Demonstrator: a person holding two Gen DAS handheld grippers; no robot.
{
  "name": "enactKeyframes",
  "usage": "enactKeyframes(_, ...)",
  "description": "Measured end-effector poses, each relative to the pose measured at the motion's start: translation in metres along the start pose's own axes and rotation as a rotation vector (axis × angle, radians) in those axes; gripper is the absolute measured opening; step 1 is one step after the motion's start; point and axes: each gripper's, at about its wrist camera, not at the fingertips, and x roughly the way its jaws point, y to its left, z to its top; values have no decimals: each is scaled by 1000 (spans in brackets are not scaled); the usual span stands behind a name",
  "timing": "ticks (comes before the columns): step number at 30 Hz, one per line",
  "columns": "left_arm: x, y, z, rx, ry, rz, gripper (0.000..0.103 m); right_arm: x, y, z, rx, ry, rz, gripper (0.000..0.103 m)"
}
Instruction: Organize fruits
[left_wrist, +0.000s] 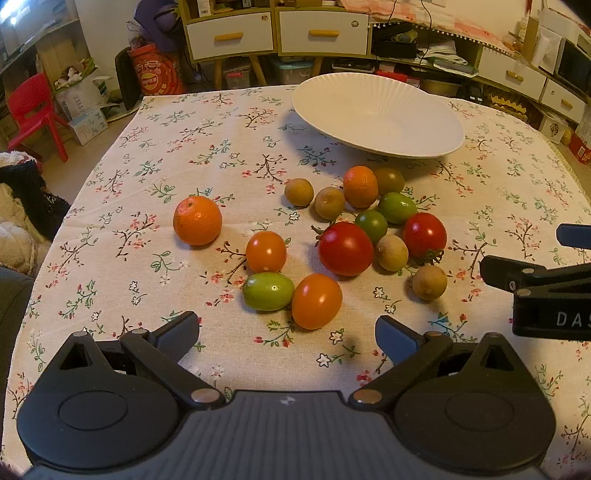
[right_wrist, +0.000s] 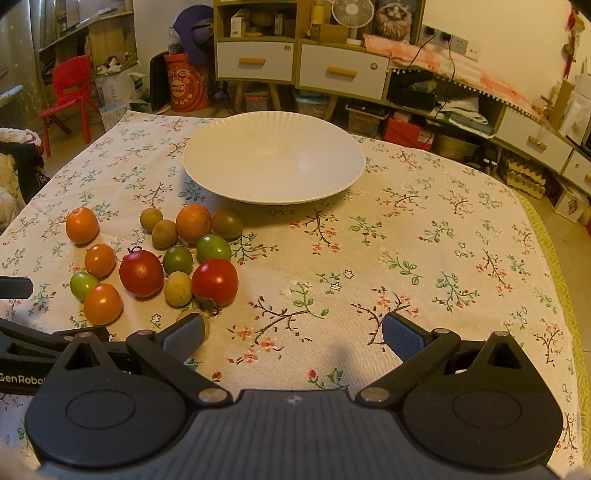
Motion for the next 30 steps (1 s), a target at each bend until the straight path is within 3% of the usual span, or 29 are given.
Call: enactKeyframes(30,1,-3,-1,-2,2,-8,99,0,0,0,1,-2,4,103)
